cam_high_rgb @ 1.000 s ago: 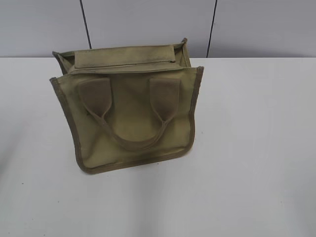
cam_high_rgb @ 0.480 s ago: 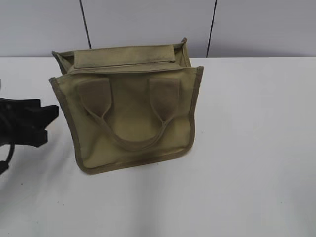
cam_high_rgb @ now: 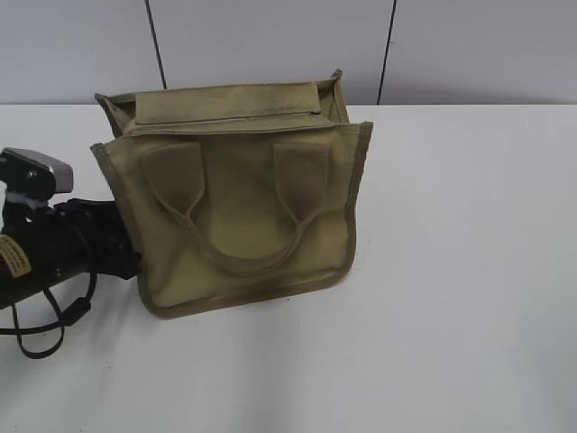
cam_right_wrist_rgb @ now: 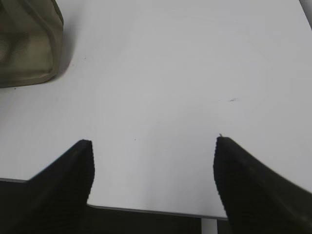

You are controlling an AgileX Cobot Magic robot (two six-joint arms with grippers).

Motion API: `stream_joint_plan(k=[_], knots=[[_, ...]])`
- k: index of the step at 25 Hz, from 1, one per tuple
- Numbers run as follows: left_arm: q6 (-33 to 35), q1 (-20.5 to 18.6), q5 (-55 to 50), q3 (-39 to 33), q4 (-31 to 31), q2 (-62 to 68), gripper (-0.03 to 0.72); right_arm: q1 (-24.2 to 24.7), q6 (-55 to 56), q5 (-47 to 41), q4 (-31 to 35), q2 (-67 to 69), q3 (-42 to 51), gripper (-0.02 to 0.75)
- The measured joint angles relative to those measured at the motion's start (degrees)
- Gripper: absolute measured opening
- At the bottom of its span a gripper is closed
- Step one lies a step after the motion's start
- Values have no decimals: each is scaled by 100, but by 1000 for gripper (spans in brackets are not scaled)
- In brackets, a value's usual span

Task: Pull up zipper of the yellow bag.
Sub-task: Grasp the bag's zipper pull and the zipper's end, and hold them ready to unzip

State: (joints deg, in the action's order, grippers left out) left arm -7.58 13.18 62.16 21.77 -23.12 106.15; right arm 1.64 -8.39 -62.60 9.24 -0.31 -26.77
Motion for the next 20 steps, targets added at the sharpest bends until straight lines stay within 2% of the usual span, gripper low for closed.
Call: stream_joint_plan(k=[11,17,20], knots=[[63,0,660,384,124,710,321,0,0,0,0,0,0,582],[101,0,672,405,229,710,193,0,0,0,0,0,0,582],[102,0,672,503,177,716,172,0,0,0,0,0,0,582]])
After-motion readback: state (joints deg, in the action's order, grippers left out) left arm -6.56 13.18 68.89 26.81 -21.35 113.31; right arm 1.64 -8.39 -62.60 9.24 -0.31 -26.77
